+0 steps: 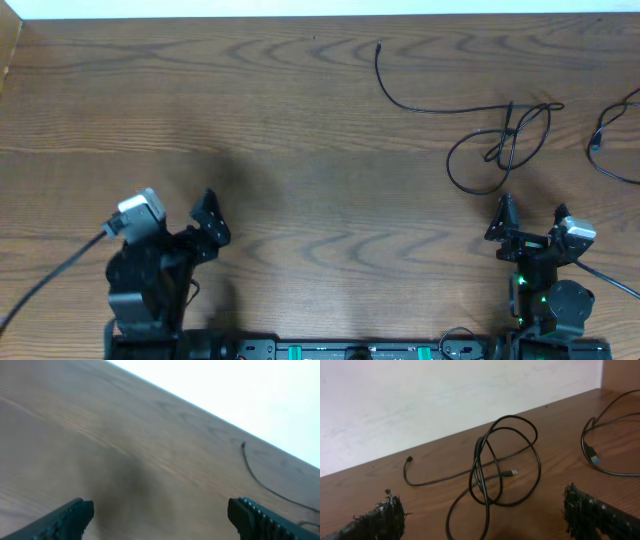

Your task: Untangle cables

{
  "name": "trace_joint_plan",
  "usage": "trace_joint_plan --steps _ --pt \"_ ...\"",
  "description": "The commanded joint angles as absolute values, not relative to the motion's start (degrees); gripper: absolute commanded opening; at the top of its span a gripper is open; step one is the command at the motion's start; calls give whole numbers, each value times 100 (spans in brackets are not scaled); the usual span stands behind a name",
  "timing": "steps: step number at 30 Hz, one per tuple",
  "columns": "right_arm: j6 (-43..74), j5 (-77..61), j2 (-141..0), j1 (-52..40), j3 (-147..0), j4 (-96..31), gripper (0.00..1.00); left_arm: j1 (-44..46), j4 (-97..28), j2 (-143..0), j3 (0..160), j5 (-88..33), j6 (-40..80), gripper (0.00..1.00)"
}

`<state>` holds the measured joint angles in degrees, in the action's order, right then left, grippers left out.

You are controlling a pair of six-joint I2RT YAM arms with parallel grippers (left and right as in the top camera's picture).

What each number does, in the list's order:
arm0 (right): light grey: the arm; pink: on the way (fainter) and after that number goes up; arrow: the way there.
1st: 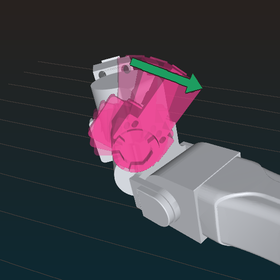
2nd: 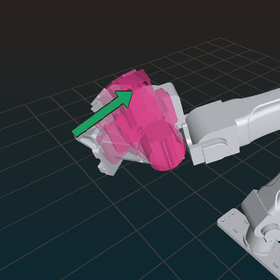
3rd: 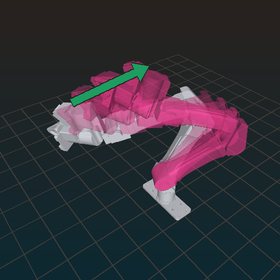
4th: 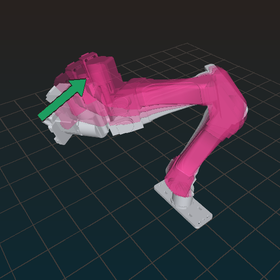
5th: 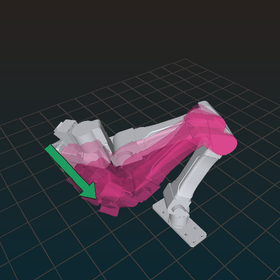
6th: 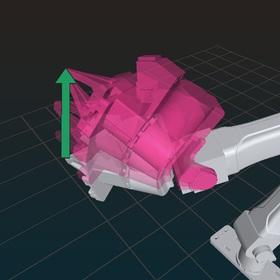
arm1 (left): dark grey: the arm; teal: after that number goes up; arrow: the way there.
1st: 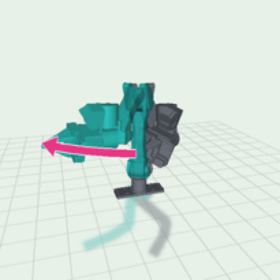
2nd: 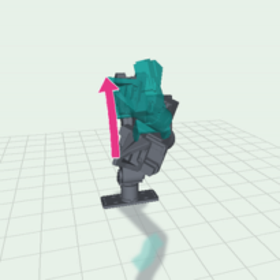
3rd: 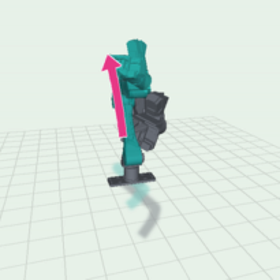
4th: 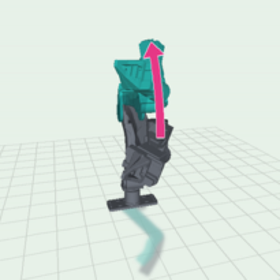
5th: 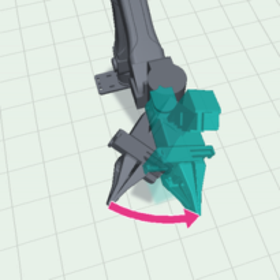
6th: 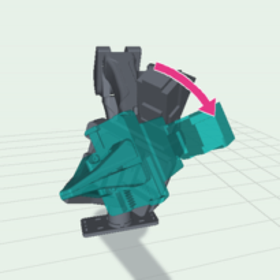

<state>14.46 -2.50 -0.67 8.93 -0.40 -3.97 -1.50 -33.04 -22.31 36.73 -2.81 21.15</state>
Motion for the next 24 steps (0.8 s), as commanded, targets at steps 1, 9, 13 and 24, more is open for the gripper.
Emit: trace_joint_plan --steps 1,9,13,24 --pt "1387 -185 -32 777 -32 -423 99 -34 -2912 -1586 3072 -233 2062 93" --pt "1387 -185 -32 779 -32 -423 99 150 -1684 -395 1660 -235 2032 93" --pt "1387 -185 -32 777 -32 -423 99 165 -670 -19 843 -235 1997 93" --pt "1387 -185 -32 779 -32 -423 99 211 -246 -5 23 -235 851 93"
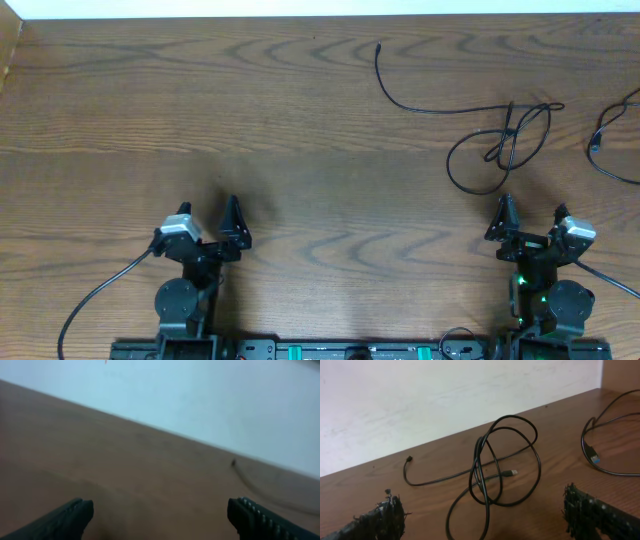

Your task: Untangle cables

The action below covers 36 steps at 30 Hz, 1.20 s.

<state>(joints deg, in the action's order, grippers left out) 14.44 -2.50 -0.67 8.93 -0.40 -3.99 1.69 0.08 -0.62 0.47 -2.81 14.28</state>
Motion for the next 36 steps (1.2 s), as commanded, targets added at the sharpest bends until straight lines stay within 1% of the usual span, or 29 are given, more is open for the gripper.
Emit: trace_joint_plan --steps 1,11,36 --pt "1387 -185 -32 779 -32 -423 99 226 -451 -8 23 -231 810 93" --pt "1387 -185 -32 779 -32 -423 99 373 -408 -5 23 -231 58 93" --pt "1387 -185 -32 779 -32 -423 99 373 -401 -23 23 -246 67 93"
